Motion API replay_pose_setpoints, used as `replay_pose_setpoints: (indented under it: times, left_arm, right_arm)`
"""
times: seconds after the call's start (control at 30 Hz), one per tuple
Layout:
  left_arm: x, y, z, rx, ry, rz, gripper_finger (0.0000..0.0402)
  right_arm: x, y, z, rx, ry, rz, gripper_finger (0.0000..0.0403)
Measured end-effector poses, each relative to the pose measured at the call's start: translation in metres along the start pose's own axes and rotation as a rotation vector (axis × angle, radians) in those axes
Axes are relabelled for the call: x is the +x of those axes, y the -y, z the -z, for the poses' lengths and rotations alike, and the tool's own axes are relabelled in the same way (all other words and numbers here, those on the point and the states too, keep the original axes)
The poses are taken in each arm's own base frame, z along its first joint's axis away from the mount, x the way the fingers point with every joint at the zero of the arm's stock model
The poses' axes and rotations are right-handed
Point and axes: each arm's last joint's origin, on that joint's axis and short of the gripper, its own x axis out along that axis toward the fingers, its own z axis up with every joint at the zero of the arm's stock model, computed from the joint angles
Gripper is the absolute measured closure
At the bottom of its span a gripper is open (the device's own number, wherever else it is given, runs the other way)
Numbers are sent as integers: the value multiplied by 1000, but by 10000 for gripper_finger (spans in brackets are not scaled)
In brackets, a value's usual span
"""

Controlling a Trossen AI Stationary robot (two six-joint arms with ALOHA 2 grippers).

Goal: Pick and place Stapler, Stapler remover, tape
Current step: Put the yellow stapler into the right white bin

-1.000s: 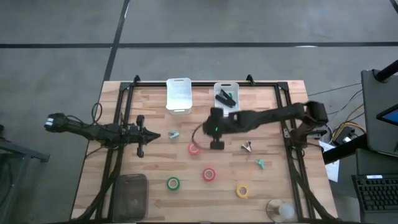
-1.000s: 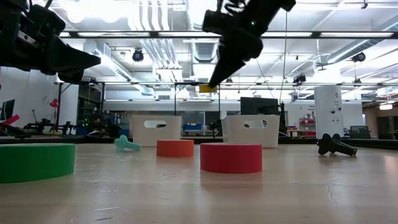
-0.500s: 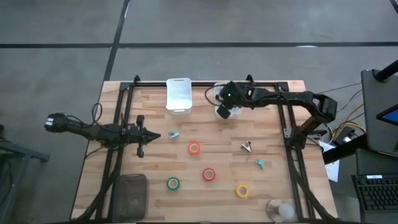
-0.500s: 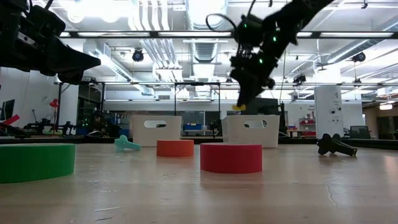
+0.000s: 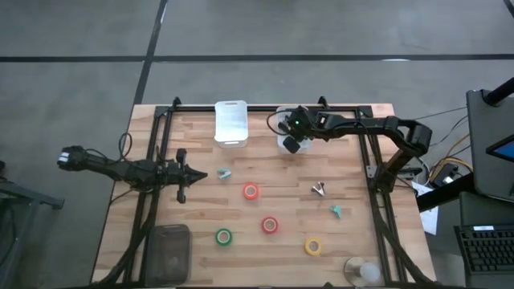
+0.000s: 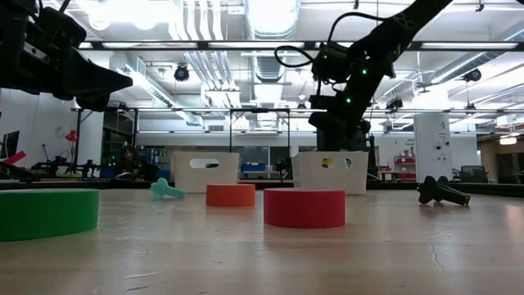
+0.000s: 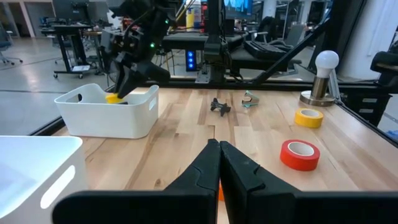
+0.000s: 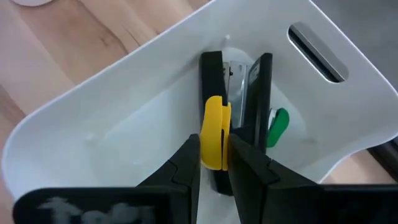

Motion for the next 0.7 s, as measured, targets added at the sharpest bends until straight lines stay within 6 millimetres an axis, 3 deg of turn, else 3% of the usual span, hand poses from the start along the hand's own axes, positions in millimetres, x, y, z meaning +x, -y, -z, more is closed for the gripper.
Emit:
replay_pose_setpoints:
  times: [0.13, 0.27, 0.7]
  left_arm:
    - [0, 0, 0, 0, -1, 0, 390]
    - [0, 0, 0, 0, -1, 0, 390]
    - [0, 0, 0, 0, 0, 0, 390]
  right_arm:
    - [1, -1, 0, 2, -6, -25, 339]
    - [1, -6, 4, 19, -41, -183, 339]
    - [6, -5, 14, -6, -51, -120, 333]
